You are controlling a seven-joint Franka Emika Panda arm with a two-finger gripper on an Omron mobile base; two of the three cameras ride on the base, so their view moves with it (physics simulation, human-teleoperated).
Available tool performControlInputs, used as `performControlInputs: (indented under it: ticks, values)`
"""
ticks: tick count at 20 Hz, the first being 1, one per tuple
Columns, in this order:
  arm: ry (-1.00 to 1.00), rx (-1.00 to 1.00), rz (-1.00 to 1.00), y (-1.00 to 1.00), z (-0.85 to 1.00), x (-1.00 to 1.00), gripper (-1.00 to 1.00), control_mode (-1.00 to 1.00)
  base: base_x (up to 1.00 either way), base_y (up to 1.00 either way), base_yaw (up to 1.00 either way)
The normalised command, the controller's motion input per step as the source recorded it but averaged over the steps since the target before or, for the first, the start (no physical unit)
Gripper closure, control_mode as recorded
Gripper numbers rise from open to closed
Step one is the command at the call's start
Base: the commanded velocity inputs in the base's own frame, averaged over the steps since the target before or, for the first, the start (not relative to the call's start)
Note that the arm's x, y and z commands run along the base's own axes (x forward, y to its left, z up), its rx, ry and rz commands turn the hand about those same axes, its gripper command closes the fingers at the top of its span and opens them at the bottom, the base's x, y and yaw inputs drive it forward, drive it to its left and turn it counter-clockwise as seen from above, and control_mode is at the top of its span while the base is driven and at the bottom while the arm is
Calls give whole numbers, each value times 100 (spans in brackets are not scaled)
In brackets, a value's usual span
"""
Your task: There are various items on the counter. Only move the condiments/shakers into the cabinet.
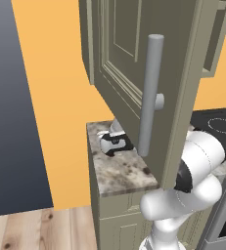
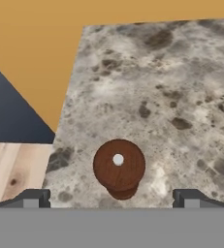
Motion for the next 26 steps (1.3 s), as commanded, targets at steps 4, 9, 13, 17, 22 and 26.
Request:
performControlInputs:
  ticks: [4, 9, 13, 17, 22, 26]
  values:
    - [0, -1, 0, 0, -6, 18, -100, -100, 0, 0, 0]
    - [0, -1, 0, 0, -6, 11, -100, -100, 0, 0, 0]
    - [0, 0, 0, 0, -3, 3, -100, -100, 0, 0, 0]
    - [0, 0, 0, 0, -1, 0, -100, -100, 0, 0, 0]
    - [0, 0, 0, 0, -6, 0, -100, -100, 0, 0, 0]
    - [0, -2, 0, 0, -14, 8, -100, -100, 0, 0, 0]
